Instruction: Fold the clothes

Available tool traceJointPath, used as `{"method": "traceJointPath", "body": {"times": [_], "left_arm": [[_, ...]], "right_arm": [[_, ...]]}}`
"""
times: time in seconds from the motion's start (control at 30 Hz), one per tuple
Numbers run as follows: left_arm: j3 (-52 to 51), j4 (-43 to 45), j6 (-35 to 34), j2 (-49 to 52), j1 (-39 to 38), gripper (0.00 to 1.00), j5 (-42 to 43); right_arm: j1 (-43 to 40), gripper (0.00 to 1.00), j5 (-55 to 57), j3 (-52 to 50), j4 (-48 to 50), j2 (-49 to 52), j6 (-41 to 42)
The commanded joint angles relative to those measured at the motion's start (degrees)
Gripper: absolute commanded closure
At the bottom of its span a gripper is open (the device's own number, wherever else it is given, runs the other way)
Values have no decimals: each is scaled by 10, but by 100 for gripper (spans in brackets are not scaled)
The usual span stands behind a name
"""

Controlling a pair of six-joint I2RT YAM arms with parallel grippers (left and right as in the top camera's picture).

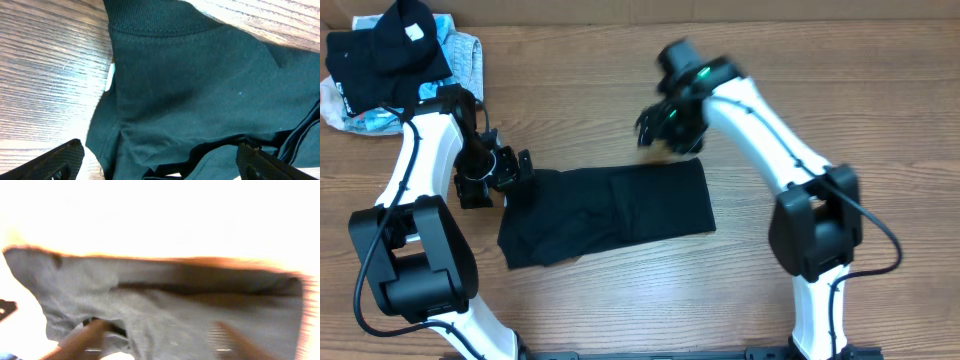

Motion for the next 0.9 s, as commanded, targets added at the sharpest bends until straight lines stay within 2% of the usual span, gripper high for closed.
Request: {"method": "traceJointPath", "body": {"times": [0.0,0.23,0.37,0.43,0.57,0.87], "left_arm": [[5,7,10,2,-1,0,0],[2,36,-16,2,15,0,-52],[-20,61,-19,2,26,0,-51],[-40,84,-18,2,32,0,-27],[-89,117,52,2,39,0,74],[-155,181,72,3,39,0,82]], "right_arm": [[-60,0,61,56,-31,-9,-28],[-203,0,159,73,-61,-9,-28],[-281,0,190,73,-61,-9,-28],[-317,0,187,73,-65,-9,-28],[-379,0,152,73,-87,-9,-28],[-449,0,112,73,-93,-9,-26]]}}
